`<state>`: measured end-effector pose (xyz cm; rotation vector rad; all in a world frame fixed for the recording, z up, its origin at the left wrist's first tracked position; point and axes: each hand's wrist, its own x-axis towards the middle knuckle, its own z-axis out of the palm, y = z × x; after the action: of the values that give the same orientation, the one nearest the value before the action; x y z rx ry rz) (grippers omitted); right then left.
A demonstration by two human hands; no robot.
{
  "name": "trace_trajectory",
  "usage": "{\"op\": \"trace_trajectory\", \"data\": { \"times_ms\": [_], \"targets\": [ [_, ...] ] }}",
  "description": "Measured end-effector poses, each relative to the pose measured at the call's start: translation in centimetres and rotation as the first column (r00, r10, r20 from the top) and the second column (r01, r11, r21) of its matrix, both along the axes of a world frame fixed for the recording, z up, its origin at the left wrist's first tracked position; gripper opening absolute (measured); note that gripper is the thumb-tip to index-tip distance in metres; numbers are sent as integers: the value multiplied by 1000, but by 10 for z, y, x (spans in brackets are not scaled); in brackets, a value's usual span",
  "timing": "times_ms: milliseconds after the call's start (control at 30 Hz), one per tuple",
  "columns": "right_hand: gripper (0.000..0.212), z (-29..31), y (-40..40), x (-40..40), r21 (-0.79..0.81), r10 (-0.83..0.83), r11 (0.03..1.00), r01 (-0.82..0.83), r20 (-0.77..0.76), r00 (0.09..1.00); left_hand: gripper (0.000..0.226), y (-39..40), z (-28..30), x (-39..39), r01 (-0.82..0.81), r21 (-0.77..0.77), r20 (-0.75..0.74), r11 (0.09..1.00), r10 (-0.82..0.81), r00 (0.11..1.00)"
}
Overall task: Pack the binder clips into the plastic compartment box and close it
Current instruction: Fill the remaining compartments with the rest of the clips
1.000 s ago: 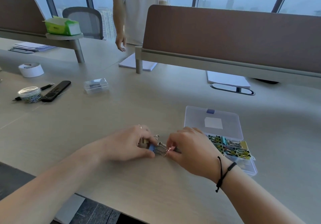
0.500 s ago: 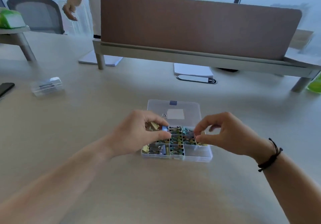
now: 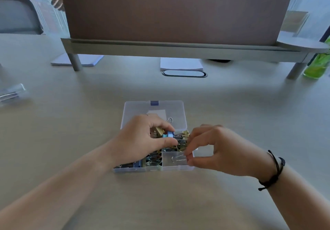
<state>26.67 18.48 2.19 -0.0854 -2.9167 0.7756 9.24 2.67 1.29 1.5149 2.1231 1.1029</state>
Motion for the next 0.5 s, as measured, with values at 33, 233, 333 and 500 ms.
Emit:
{"op": "trace_trajectory", "data": {
  "times_ms": [33, 233, 333, 500],
  "targets": [
    [5, 0, 0, 1, 5, 9, 1000, -9, -17, 1000, 23, -1, -1, 0, -7, 10, 8, 1000, 7, 1000],
    [7, -4, -2, 1, 46, 34, 998, -33, -32, 999, 23, -8, -8, 0, -9, 85, 15, 996, 7, 1000],
    [14, -7, -2, 3, 79, -4, 997, 5, -14, 1000, 23, -8, -12, -2, -1, 74, -19, 997, 2, 1000],
    [20, -9, -6, 5, 110, -8, 994, 6, 14, 1000, 23, -8, -15, -3, 38, 61, -77, 997, -33, 996]
  ]
}}
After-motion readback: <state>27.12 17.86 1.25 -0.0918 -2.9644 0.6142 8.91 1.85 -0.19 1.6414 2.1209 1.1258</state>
